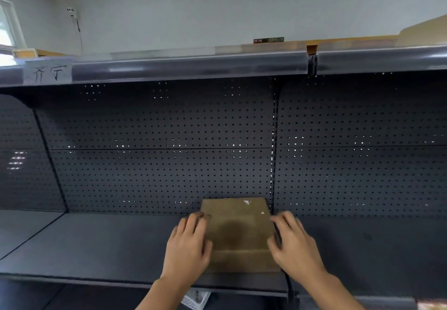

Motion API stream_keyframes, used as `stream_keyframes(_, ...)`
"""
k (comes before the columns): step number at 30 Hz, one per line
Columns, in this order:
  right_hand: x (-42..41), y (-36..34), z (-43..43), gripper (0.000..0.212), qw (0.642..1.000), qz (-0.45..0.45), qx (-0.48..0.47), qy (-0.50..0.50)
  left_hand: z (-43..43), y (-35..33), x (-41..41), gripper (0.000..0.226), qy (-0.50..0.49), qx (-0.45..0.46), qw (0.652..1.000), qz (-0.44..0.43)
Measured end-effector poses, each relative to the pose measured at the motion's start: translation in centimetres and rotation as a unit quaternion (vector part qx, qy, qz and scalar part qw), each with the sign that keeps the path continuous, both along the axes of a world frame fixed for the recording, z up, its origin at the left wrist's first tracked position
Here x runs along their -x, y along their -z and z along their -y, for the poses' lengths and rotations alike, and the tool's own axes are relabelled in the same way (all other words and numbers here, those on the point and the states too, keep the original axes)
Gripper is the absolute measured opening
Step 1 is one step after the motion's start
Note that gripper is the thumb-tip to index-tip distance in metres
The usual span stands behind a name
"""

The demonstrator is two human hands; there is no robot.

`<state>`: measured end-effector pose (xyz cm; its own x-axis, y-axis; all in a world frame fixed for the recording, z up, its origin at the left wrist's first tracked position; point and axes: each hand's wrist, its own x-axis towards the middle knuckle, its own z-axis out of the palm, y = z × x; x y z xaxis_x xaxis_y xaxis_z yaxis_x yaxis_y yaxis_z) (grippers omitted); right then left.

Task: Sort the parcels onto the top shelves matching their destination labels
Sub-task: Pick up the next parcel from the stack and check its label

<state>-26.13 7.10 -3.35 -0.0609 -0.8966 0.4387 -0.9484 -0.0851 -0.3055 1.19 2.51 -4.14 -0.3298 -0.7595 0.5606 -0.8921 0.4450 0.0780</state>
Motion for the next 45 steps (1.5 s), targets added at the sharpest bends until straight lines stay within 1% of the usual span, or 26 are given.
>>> stream_keyframes(5, 0.0, 2.7, 2.2, 0.042, 0.999, 0.016, -0.023, 0.045, 2.0, 2.6, -0.9, 0.043, -0.030, -0.068, 0.997, 0.012)
stream_keyframes(9, 0.4, 3.9, 3.4, 0.040, 0.998, 0.017, -0.029, 0.062, 3.1, 3.4, -1.2, 0.050, -0.029, -0.076, 0.997, 0.010)
stream_keyframes(10, 0.4, 4.1, 3.6, 0.040, 0.997, 0.019, -0.031, 0.067, 3.4, 3.7, -1.1, 0.049, -0.032, -0.079, 0.996, 0.012)
stream_keyframes(12, 0.3, 4.3, 4.0, 0.040, 0.996, 0.034, -0.031, 0.073, 3.8, 4.2, -1.0, 0.040, -0.045, -0.092, 0.995, 0.011)
stream_keyframes(13, 0.2, 4.4, 4.1, 0.040, 0.996, 0.044, -0.031, 0.076, 3.9, 4.3, -0.9, 0.039, -0.052, -0.104, 0.993, 0.004)
stream_keyframes(15, 0.1, 4.7, 4.5, 0.042, 0.993, 0.067, -0.038, 0.085, 4.0, 4.5, -0.7, 0.045, -0.064, -0.144, 0.987, -0.024)
stream_keyframes(18, 0.0, 5.5, 4.9, 0.049, 0.988, 0.114, -0.066, 0.087, 4.2, 4.6, -0.4, 0.047, -0.057, -0.201, 0.975, -0.076)
stream_keyframes(22, -0.6, 6.0, 5.0, 0.060, 0.969, 0.210, -0.113, 0.070, 4.6, 4.7, -0.2, 0.045, -0.051, -0.266, 0.952, -0.143)
stream_keyframes(24, -0.8, 6.0, 5.1, 0.063, 0.954, 0.261, -0.129, 0.064, 4.7, 4.9, 0.0, 0.049, -0.050, -0.289, 0.941, -0.168)
stream_keyframes(26, -0.9, 5.8, 5.2, 0.065, 0.938, 0.314, -0.134, 0.058, 4.6, 5.0, 0.4, 0.057, -0.048, -0.307, 0.926, -0.213)
stream_keyframes(27, -0.9, 5.7, 5.3, 0.063, 0.927, 0.347, -0.135, 0.056, 4.5, 4.8, 0.7, 0.063, -0.046, -0.318, 0.917, -0.236)
stream_keyframes(29, -0.8, 5.8, 5.6, 0.059, 0.890, 0.431, -0.142, 0.056, 4.2, 4.4, 1.1, 0.074, -0.044, -0.343, 0.893, -0.286)
stream_keyframes(32, -0.6, 6.3, 5.9, 0.059, 0.834, 0.525, -0.157, 0.068, 4.1, 3.9, 1.4, 0.079, -0.066, -0.394, 0.832, -0.384)
stream_keyframes(33, -0.6, 6.3, 5.8, 0.060, 0.826, 0.536, -0.162, 0.068, 4.1, 3.6, 1.4, 0.074, -0.076, -0.404, 0.814, -0.411)
stream_keyframes(34, -0.6, 6.4, 5.7, 0.061, 0.821, 0.542, -0.166, 0.065, 4.0, 3.3, 1.5, 0.065, -0.083, -0.407, 0.801, -0.431)
stream_keyframes(36, -0.7, 6.4, 5.4, 0.063, 0.821, 0.543, -0.164, 0.059, 3.4, 2.6, 1.7, 0.046, -0.085, -0.400, 0.791, -0.454)
stream_keyframes(38, -0.7, 5.7, 4.7, 0.060, 0.826, 0.540, -0.154, 0.052, 2.3, 1.8, 1.9, 0.041, -0.076, -0.387, 0.794, -0.462)
stream_keyframes(40, -0.5, 4.6, 3.6, 0.054, 0.828, 0.543, -0.133, 0.044, 1.0, 1.0, 1.9, 0.046, -0.066, -0.364, 0.794, -0.482)
stream_keyframes(42, -0.3, 3.3, 2.4, 0.052, 0.821, 0.559, -0.108, 0.035, -0.3, 0.2, 1.8, 0.061, -0.054, -0.340, 0.783, -0.518)
stream_keyframes(45, -0.6, 0.9, 0.2, 0.040, 0.798, 0.598, -0.081, 0.000, -1.9, -1.4, 1.5, 0.090, -0.019, -0.303, 0.758, -0.577)
